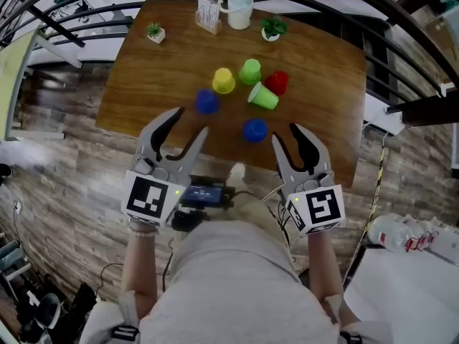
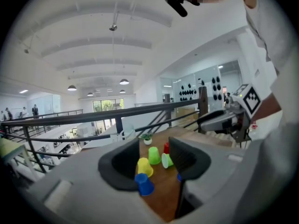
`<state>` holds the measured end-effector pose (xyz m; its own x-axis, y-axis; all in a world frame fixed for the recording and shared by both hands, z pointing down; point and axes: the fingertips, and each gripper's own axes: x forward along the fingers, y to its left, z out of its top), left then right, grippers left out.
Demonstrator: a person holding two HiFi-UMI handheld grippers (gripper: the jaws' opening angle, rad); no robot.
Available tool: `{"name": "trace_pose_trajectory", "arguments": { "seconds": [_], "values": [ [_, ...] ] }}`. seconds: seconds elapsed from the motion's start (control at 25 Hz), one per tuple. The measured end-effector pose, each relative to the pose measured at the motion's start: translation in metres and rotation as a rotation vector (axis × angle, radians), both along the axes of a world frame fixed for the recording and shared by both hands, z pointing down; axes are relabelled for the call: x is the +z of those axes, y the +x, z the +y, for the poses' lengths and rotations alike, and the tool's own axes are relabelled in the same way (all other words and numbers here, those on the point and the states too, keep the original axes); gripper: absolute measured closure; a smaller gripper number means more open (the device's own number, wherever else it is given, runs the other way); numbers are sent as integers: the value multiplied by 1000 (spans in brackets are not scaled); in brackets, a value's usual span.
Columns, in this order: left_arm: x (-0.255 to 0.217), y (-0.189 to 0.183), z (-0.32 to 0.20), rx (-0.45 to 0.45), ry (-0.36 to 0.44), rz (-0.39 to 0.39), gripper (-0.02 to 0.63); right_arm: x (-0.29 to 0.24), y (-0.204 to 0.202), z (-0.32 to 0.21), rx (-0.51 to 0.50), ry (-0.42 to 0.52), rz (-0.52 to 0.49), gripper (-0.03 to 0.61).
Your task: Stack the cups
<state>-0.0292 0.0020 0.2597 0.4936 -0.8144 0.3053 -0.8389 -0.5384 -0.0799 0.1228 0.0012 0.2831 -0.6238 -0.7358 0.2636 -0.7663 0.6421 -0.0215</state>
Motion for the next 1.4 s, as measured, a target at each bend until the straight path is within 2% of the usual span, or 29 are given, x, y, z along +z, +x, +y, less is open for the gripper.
{"name": "trace_pose_trajectory", "arguments": {
  "seconds": [0.24, 0.4, 0.76, 1.12, 1.4],
  "values": [
    [23, 0, -30, -2, -32, -14, 414, 15, -1, -19, -29, -27, 0, 440],
    [43, -1, -43, 43, -43, -83, 391, 34, -2, -19, -37, -72, 14, 440],
    [93, -7, -68, 114, -114, -151, 373, 58, -6, -20, -27, -100, -2, 439],
    [152, -10, -82, 193, -202, -202, 357, 94, -15, -20, 20, -147, 33, 439],
    [179, -9, -88, 238, -234, -227, 357, 121, -17, -18, 59, -189, 84, 426]
  ]
}}
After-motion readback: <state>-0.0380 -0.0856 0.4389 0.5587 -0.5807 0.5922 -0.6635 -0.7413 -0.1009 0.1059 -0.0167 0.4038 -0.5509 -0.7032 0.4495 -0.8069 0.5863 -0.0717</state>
